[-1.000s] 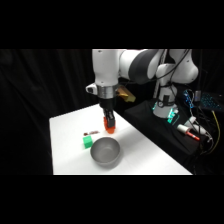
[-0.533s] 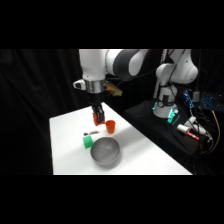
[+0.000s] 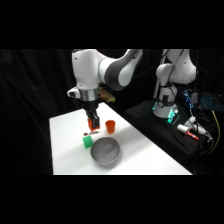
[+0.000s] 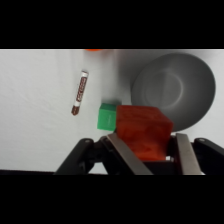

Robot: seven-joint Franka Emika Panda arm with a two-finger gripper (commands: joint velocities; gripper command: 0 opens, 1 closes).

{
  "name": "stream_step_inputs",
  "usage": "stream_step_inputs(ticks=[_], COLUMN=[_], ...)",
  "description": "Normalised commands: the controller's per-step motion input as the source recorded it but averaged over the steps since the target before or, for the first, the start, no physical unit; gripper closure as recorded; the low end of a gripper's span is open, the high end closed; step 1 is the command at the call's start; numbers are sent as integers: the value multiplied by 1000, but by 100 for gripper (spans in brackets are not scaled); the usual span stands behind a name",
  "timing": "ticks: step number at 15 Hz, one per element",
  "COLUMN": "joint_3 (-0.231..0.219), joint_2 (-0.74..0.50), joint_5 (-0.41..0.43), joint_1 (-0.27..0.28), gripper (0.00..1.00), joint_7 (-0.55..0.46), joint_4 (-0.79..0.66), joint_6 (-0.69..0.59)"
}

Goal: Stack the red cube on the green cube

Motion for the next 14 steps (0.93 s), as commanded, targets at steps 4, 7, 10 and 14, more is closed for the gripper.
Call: stream_step_inputs(ticks=[4,7,10,14], joint_3=[-4,-15,-29,-29], joint_2=[269,275,246,214], joint_5=[55,58,44,41], joint_1=[-45,-52,-45,-35], gripper=[75,75,75,75], joint_7=[-224,-216,-200,-185], joint_4=[271,294,301,294], joint_6=[133,112,81,56])
